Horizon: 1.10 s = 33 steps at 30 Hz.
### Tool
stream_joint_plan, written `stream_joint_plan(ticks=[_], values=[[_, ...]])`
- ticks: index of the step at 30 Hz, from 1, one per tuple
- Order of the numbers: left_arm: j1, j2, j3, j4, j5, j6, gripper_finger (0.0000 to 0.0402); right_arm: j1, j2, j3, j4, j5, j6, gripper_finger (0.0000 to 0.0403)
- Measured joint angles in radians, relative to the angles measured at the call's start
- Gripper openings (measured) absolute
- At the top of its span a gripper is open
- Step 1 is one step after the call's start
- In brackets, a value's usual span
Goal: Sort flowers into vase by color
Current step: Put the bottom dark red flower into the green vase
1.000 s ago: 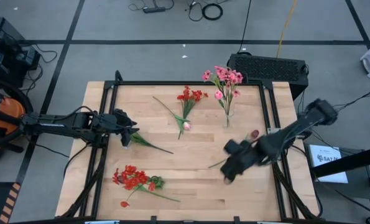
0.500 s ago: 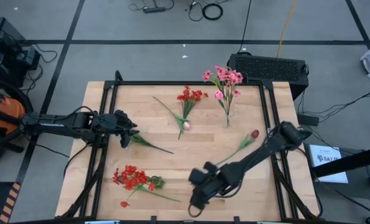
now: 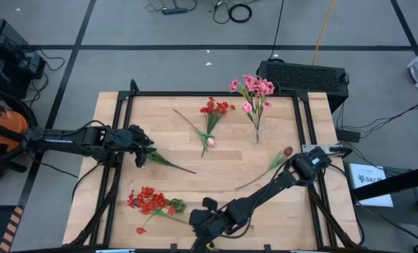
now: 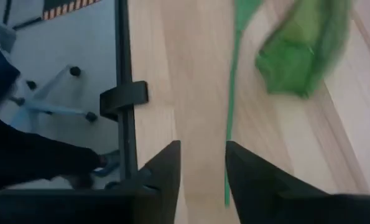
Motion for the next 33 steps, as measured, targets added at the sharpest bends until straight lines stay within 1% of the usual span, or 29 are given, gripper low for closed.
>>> stream_joint_plan(ticks=[3,5,9,12,18,29,33], values=[[0.000,0.000,0.000,0.000,0.001,-0.002,0.0168,-0.004,0.076,0.104,-0.051,0.027,-0.075,0.0136],[0.000,0.000,0.000,0.000,0.001,-0.002,0.0168,-0.013,0.129,0.165,-0.090,0.029,-0.105,0.0143],[0.000,0.000,0.000,-0.001,0.001,-0.001,0.0168,-0.034,0.223,0.269,-0.178,0.028,-0.118,0.0146],[0.000,0.000,0.000,0.000,0.001,0.000,0.0168,-0.051,0.266,0.315,-0.231,0.022,-0.105,0.0142],[0.000,0.000,0.000,0.000,0.001,0.000,0.0168,-0.069,0.278,0.317,-0.235,-0.060,-0.081,0.0124],[0.000,0.000,0.000,0.000,0.001,0.000,0.0168,-0.068,0.274,0.317,-0.226,-0.061,-0.074,0.0089],[0.000,0.000,0.000,0.000,0.001,0.000,0.0168,-0.065,0.278,0.320,-0.316,-0.077,-0.075,0.0074]])
